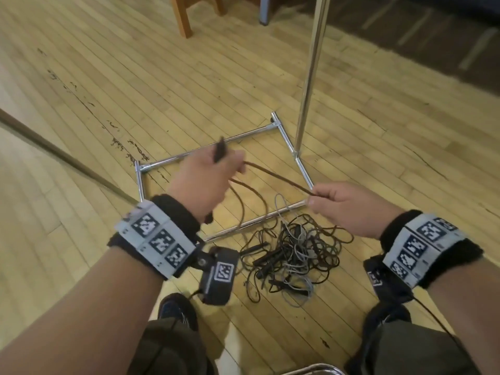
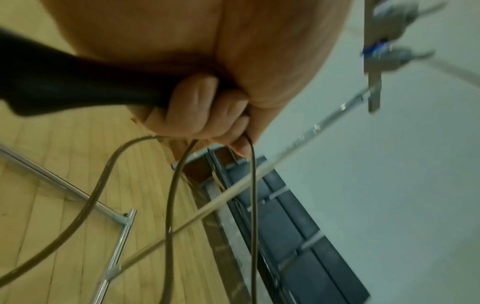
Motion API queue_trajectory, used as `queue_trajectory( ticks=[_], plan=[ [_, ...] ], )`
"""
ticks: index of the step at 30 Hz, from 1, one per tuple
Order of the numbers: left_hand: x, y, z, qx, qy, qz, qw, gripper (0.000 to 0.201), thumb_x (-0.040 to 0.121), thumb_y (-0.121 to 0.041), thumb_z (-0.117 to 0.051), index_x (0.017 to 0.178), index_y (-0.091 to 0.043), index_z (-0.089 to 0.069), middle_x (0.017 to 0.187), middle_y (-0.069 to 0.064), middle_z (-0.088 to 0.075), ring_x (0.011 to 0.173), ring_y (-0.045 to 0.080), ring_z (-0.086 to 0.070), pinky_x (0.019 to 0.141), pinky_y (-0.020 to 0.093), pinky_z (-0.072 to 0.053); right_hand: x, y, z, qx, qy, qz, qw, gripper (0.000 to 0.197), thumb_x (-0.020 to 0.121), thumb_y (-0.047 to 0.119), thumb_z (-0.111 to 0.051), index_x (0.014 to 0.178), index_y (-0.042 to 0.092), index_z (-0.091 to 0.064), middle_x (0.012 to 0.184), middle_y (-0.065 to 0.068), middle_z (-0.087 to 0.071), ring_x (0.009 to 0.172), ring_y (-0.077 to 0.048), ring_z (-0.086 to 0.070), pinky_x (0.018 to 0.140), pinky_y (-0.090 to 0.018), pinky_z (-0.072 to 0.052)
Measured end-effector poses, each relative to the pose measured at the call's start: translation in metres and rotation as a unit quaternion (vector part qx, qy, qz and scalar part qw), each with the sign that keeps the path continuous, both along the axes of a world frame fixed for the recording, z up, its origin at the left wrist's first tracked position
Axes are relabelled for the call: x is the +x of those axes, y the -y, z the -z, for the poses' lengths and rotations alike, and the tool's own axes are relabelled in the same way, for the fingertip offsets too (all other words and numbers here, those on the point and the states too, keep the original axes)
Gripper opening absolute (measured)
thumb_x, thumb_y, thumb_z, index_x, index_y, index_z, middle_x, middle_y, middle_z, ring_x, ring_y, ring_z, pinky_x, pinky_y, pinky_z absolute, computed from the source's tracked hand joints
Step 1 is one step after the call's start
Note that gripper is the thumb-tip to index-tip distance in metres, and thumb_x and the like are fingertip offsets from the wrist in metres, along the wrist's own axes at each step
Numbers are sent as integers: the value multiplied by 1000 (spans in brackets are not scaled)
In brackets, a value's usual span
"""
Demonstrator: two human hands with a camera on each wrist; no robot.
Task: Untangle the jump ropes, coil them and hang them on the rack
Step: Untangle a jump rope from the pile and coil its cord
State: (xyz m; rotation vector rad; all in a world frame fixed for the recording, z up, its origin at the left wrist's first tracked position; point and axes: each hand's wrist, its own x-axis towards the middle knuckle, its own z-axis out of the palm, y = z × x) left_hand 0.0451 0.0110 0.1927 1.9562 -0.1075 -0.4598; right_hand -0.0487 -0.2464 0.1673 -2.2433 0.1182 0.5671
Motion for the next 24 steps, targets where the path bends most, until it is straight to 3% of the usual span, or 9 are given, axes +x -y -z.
queue_trajectory(
  ticks=[2, 4, 6, 8, 11, 14, 16, 19, 24],
  plan=[
    [16, -15, -3, -91, -36, -128, 987, 25, 104, -38, -63, 92, -18, -70, 70, -9, -58, 52, 7, -42, 46, 22, -38, -1, 24, 6, -78, -22, 7, 997, 21, 105, 43, -49, 101, 34, -68, 68, 9, -63, 56, -4, -53, 55, -27, -44],
    [29, -33, -7, -151, -59, -232, 959, 19, 103, -34, -66, 93, -17, -67, 68, -10, -59, 52, 6, -41, 44, 21, -36, -2, 48, 11, -152, -35, 35, 987, 27, 107, 39, -46, 110, 25, -68, 88, -5, -72, 72, -22, -64, 66, -41, -54],
    [31, -44, -4, -135, -44, -260, 955, 20, 102, -32, -66, 89, -18, -68, 67, -8, -57, 53, 8, -41, 46, 24, -37, -2, 62, 13, -200, -41, 61, 977, 34, 108, 37, -43, 109, 13, -67, 96, -14, -71, 84, -31, -66, 75, -46, -54],
    [26, -46, 1, -24, -7, -215, 976, 22, 104, -34, -62, 90, -20, -70, 74, -3, -62, 57, 13, -49, 54, 32, -47, 0, 62, 13, -225, -56, 71, 970, 37, 109, 35, -41, 106, 8, -65, 89, -13, -68, 74, -25, -61, 64, -39, -49],
    [12, -38, 3, 155, 37, -93, 983, 21, 107, -40, -55, 120, -33, -70, 90, -2, -74, 63, 13, -68, 61, 37, -62, 3, 34, 3, -215, -63, 41, 974, 35, 108, 37, -42, 96, 15, -66, 74, 0, -59, 62, -14, -51, 55, -28, -38],
    [-5, -17, -2, 175, 30, 36, 984, 32, 107, -45, -53, 139, -48, -57, 88, -4, -75, 56, 2, -67, 58, 32, -64, 6, -6, -10, -114, -55, -25, 992, 30, 106, 41, -47, 92, 22, -67, 73, 4, -58, 62, -12, -51, 57, -29, -44],
    [-20, 1, -2, 143, 13, 151, 978, 31, 105, -47, -53, 136, -49, -60, 88, -14, -76, 55, 2, -66, 63, 34, -66, 7, -26, -17, -60, -43, -49, 996, 28, 104, 39, -49, 90, 23, -67, 71, 4, -57, 62, -14, -51, 59, -35, -43],
    [-34, 19, -1, 146, 5, 267, 952, 25, 105, -52, -53, 122, -39, -66, 61, -23, -66, 49, 0, -62, 57, 28, -60, 10, -37, -22, 9, -19, -36, 999, 23, 101, 34, -51, 93, 26, -72, 82, -5, -69, 71, -27, -61, 66, -48, -52],
    [-20, 17, 4, 116, 35, 191, 974, 35, 97, -56, -63, 80, -28, -73, 50, -17, -48, 42, 1, -40, 42, 14, -38, 4, -16, -16, 58, -6, -8, 998, 27, 100, 35, -57, 76, 24, -63, 60, 10, -46, 56, -14, -42, 57, -36, -38]
  ],
)
